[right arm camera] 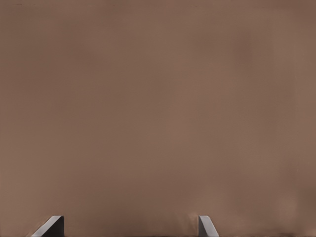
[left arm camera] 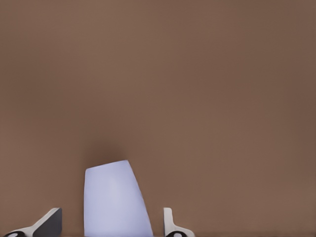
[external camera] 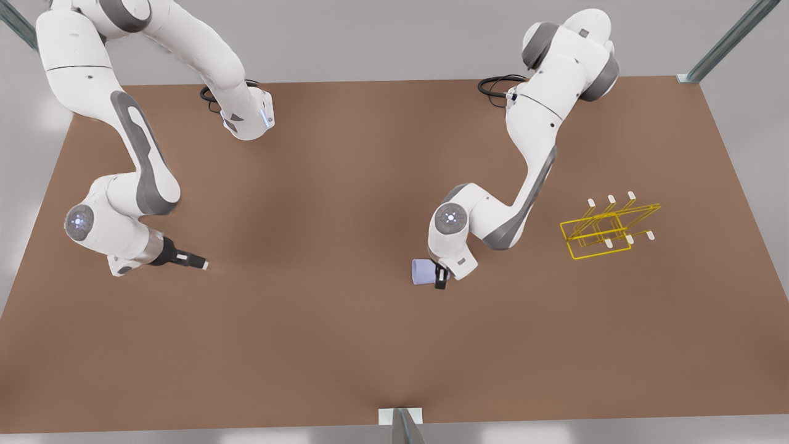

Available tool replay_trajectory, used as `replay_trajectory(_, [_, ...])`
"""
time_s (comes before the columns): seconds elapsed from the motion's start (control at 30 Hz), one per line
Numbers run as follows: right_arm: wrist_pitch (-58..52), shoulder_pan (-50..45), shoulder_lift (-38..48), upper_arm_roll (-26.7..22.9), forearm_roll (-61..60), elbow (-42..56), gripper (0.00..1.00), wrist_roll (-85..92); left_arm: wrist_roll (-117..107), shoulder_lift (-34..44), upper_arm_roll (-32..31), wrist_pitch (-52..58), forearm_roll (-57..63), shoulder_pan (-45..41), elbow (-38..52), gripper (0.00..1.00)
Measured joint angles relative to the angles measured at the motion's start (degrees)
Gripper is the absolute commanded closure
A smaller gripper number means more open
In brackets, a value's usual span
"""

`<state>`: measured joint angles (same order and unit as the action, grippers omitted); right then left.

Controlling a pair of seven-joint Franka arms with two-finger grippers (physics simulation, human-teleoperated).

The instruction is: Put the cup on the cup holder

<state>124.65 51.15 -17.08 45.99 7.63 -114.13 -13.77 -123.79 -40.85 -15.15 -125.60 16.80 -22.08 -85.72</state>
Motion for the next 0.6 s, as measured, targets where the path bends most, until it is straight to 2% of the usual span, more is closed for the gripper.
replay_trajectory(0.07, [-4.6,-0.1,5.5,-2.4,1.1,5.0,0.0,2.1,-0.1,-0.4,0.0,-0.9,0.7,-0.1,-0.5,0.0])
replay_trajectory(0.13, [-10.0,-0.2,6.6,-3.0,2.0,11.5,0.0,3.9,-0.2,-0.5,0.0,-1.5,1.2,-0.5,-1.5,0.0])
replay_trajectory(0.17, [-12.7,-5.5,6.8,-7.9,2.2,14.5,0.0,4.8,-0.3,-0.5,0.0,-1.7,1.3,-0.6,-1.9,0.0])
replay_trajectory(0.2, [-15.9,-18.0,6.8,-19.8,2.1,19.2,0.0,5.6,-0.6,-0.5,0.0,-1.9,1.4,-0.7,-2.2,0.0])
replay_trajectory(0.23, [-19.1,-28.2,7.0,-29.2,0.6,23.3,0.0,6.4,-0.9,-0.5,0.0,-2.0,1.5,-0.6,-2.4,0.0])
replay_trajectory(0.27, [-21.9,-34.0,7.8,-34.2,-0.9,25.7,0.0,7.2,-1.2,-0.6,0.0,-2.0,1.5,-0.6,-2.6,0.0])
replay_trajectory(0.3, [-24.3,-37.9,8.7,-37.0,-2.0,27.0,0.0,7.9,-1.5,-0.6,0.0,-2.1,1.6,-0.7,-2.6,0.0])
replay_trajectory(0.43, [-30.8,-44.9,9.3,-39.3,-6.1,29.4,0.0,10.4,-2.8,-1.3,0.0,-2.3,1.7,-0.5,-2.7,0.0])
replay_trajectory(0.6, [-36.1,-45.9,10.7,-39.4,-7.7,31.6,0.0,13.0,-4.8,-2.7,0.0,-2.4,1.7,-0.6,-2.7,0.0])
